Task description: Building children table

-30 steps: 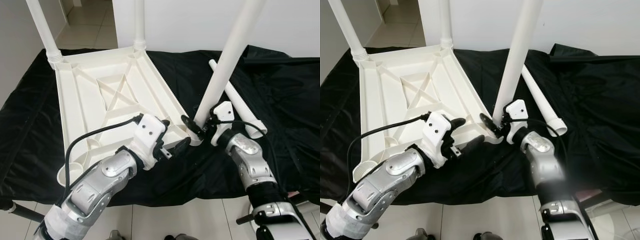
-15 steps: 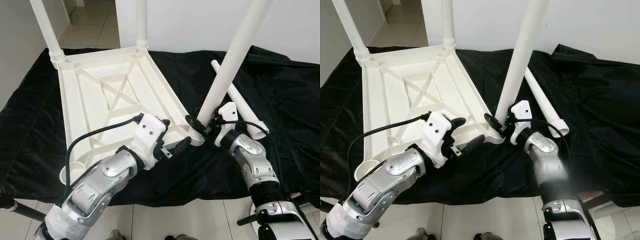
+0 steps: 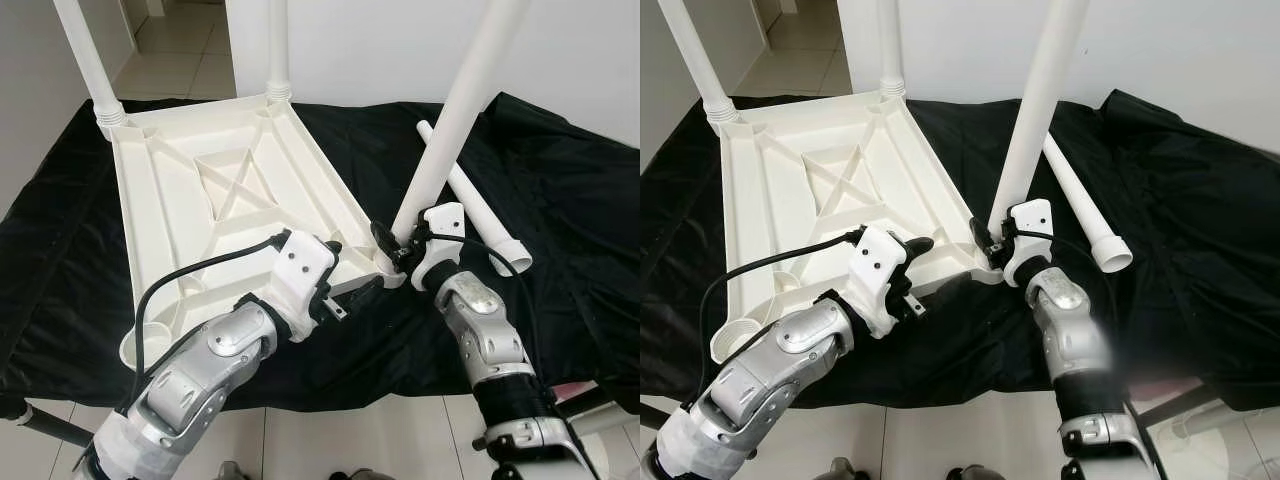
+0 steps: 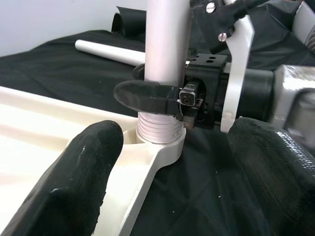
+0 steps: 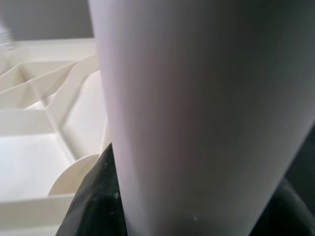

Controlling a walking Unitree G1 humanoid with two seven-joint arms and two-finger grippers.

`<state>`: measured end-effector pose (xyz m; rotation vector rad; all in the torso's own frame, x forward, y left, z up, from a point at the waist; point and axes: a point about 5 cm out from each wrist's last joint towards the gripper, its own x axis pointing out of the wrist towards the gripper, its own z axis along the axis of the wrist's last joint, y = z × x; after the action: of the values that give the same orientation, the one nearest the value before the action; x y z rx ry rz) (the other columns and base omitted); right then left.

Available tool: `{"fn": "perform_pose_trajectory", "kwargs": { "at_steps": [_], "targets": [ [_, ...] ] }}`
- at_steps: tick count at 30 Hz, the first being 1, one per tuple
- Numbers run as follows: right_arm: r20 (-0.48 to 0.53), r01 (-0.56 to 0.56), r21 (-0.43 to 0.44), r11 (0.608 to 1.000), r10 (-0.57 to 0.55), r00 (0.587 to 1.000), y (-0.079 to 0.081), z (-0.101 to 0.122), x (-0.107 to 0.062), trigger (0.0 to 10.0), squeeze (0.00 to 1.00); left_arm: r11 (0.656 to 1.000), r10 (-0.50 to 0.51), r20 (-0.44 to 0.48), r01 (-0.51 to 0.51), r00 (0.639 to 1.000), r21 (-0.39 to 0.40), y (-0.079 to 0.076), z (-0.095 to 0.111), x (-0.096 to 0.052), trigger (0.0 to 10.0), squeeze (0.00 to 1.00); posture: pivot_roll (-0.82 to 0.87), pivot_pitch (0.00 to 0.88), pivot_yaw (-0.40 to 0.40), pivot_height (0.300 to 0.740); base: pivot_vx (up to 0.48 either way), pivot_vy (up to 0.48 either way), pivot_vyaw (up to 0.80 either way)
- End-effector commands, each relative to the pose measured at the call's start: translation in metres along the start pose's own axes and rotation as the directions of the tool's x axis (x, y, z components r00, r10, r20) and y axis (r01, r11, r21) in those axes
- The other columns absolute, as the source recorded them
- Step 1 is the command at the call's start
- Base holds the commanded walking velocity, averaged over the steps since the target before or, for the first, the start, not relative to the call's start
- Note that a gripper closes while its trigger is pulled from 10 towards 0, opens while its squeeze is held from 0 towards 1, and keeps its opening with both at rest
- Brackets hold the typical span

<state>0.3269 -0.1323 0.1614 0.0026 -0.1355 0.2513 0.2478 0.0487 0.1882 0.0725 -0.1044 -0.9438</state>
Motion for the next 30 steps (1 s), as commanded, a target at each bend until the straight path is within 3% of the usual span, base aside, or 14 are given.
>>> {"fn": "perform_pose_trajectory", "kwargs": {
  "at_steps": [1,3,6,7,13,17,20,21,22,28,29,30],
  "targets": [
    [-0.069,0.076,0.056,0.996,-0.072,0.995,0.006,-0.014,-0.007,10.0,0.0,0.993,-0.116,-0.012,0.116,0.993,-0.006,-0.008,-0.005,0.0,10.0,0.0,-0.05,0.114,-0.03,0.74,0.0,0.0,0.0],
    [-0.059,0.184,0.082,0.979,-0.179,0.982,0.015,-0.013,-0.014,10.0,0.0,0.994,-0.112,-0.011,0.112,0.994,-0.007,-0.007,-0.006,0.0,10.0,0.0,-0.05,0.116,-0.03,0.74,0.0,0.0,0.0],
    [-0.038,0.255,0.079,0.964,-0.252,0.967,0.02,-0.01,-0.017,10.0,0.0,0.994,-0.111,-0.011,0.111,0.994,-0.006,-0.007,-0.006,0.0,10.0,0.0,-0.05,0.116,-0.03,0.74,0.0,0.0,0.0],
    [-0.021,0.377,0.102,0.92,-0.377,0.926,0.026,-0.006,-0.022,10.0,0.0,0.994,-0.108,-0.015,0.108,0.994,0.002,-0.004,-0.007,0.0,10.0,0.0,-0.05,0.116,-0.03,0.74,0.0,0.0,0.0],
    [-0.017,0.353,0.114,0.929,-0.353,0.935,0.032,-0.003,-0.023,10.0,0.0,0.994,-0.106,-0.018,0.107,0.994,0.014,0.001,-0.006,-0.002,10.0,0.0,-0.06,0.118,-0.025,0.74,0.0,0.0,0.0],
    [-0.031,0.394,0.121,0.911,-0.393,0.919,0.019,-0.002,-0.026,10.0,0.0,0.993,-0.115,-0.025,0.115,0.993,0.035,0.004,-0.006,-0.004,10.0,0.0,-0.06,0.117,-0.028,0.74,0.0,0.0,0.0],
    [-0.027,0.391,0.114,0.913,-0.391,0.92,0.019,-0.001,-0.026,10.0,0.0,0.993,-0.115,-0.024,0.116,0.993,0.036,0.005,-0.006,-0.005,10.0,0.0,-0.05,0.115,-0.029,0.74,0.0,0.0,0.0],
    [-0.022,0.39,0.114,0.914,-0.39,0.92,0.018,0.0,-0.026,10.0,0.63,0.993,-0.115,-0.025,0.116,0.993,0.037,0.005,-0.006,-0.005,10.0,0.0,-0.05,0.114,-0.031,0.74,0.0,0.0,0.0],
    [-0.012,0.372,0.123,0.92,-0.374,0.928,0.018,0.002,-0.026,10.0,1.0,0.992,-0.115,-0.024,0.116,0.993,0.039,0.006,-0.006,-0.005,10.0,0.0,-0.05,0.114,-0.031,0.74,0.0,0.0,0.0],
    [0.036,0.313,0.099,0.944,-0.318,0.947,0.011,0.006,-0.024,10.0,1.0,0.992,-0.115,-0.024,0.115,0.993,0.042,0.006,-0.006,-0.005,10.0,0.0,-0.05,0.112,-0.031,0.74,0.0,0.0,0.0],
    [0.052,0.266,0.091,0.96,-0.271,0.961,0.007,0.007,-0.024,10.0,0.22,0.992,-0.114,-0.022,0.115,0.993,0.043,0.006,-0.006,-0.005,10.0,0.0,-0.05,0.11,-0.03,0.74,0.0,0.0,0.0],
    [0.063,0.214,0.079,0.974,-0.219,0.974,0.005,0.008,-0.024,10.0,0.0,0.992,-0.115,-0.022,0.116,0.993,0.043,0.005,-0.006,-0.005,10.0,0.0,-0.05,0.11,-0.03,0.74,0.0,0.0,0.0]
  ]
}}
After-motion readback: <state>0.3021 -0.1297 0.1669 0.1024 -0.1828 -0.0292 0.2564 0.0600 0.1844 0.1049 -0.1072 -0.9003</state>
